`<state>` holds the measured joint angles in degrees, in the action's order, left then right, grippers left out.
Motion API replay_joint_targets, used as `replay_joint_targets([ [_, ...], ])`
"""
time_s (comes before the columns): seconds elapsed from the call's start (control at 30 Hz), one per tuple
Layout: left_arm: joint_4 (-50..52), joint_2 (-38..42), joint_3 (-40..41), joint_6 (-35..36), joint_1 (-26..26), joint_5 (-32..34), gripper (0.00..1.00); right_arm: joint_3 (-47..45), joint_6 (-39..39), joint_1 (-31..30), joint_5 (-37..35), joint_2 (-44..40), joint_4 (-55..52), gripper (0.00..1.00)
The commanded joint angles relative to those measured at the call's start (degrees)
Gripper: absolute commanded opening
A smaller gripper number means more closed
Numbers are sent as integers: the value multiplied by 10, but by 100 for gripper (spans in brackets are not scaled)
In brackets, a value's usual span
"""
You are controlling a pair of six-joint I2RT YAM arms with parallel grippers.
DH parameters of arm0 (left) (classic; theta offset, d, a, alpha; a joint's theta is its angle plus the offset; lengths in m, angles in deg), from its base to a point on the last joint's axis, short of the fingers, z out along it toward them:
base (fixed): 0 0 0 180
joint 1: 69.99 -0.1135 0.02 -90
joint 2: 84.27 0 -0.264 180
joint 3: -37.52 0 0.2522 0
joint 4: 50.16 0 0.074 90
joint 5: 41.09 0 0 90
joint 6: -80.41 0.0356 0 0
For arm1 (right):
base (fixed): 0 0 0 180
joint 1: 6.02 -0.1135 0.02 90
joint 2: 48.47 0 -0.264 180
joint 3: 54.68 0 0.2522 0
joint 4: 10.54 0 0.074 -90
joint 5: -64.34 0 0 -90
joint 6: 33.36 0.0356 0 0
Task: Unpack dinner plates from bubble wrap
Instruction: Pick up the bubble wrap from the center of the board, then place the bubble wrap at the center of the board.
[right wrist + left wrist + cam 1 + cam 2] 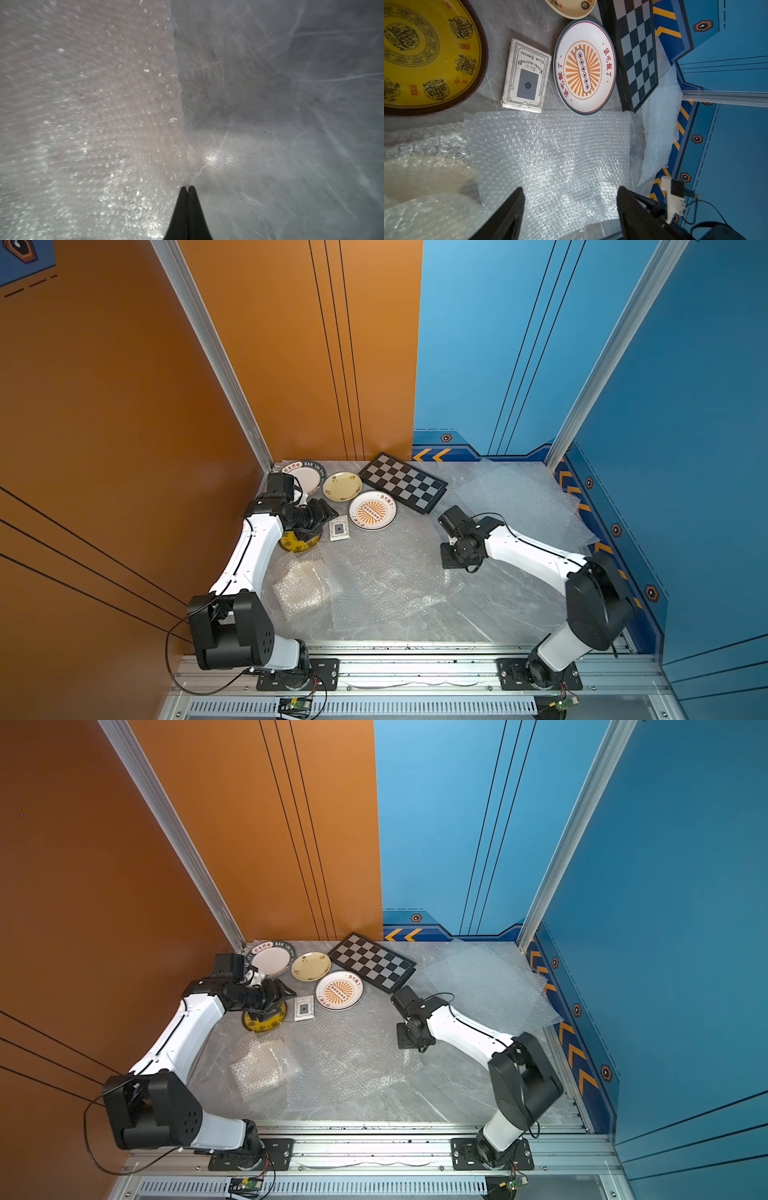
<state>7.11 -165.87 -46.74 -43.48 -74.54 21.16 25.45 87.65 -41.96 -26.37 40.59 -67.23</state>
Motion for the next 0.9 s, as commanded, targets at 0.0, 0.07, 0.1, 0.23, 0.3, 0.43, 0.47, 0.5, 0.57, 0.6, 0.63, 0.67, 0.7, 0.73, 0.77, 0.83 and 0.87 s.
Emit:
replay_joint_targets([
  [0.0, 5, 8, -1, 3, -2, -17, 72, 33, 15, 11, -60, -65, -56, 0],
  [0.07, 4, 5, -4, 2, 1, -20, 72, 39, 21, 25, -50, -99, -72, 0],
  [0.1, 5, 4, -5, 2, 3, -21, 72, 39, 24, 32, -45, -113, -73, 0],
  [0.23, 4, -4, -8, 5, 36, -20, 72, 35, 36, 73, -27, -162, -82, 0],
  [0.3, -4, -9, -4, 0, 57, -21, 72, 32, 35, 93, -20, -174, -87, 0],
  [0.43, -27, -20, 2, -18, 100, -15, 72, 44, 15, 145, -29, -197, -105, 0],
  [0.47, -33, -23, 4, -23, 108, -14, 72, 50, 9, 167, -28, -203, -106, 0],
  [0.5, -37, -25, 5, -28, 115, -13, 72, 59, 4, 188, -24, -202, -107, 0],
  [0.57, -44, -30, 5, -34, 126, -12, 72, 90, -13, 230, -16, -193, -107, 0],
  [0.6, -45, -32, 5, -36, 130, -12, 72, 105, -22, 244, -18, -186, -107, 0],
  [0.63, -46, -33, 5, -38, 133, -11, 72, 121, -32, 262, -23, -172, -108, 0],
  [0.67, -46, -35, 4, -39, 136, -11, 72, 138, -42, 282, -21, -156, -107, 0],
  [0.7, -46, -35, 3, -41, 138, -11, 72, 153, -49, 301, -21, -140, -104, 0],
  [0.73, -45, -37, 1, -42, 138, -11, 72, 169, -56, 324, -17, -122, -102, 0],
  [0.77, -46, -39, -1, -43, 140, -14, 72, 184, -60, 349, -14, -103, -99, 0],
  [0.83, -45, -41, -5, -45, 140, -18, 72, 207, -65, 396, 3, -70, -88, 0],
  [0.87, -46, -41, -6, -45, 140, -20, 72, 215, -68, 418, 14, -56, -81, 0],
])
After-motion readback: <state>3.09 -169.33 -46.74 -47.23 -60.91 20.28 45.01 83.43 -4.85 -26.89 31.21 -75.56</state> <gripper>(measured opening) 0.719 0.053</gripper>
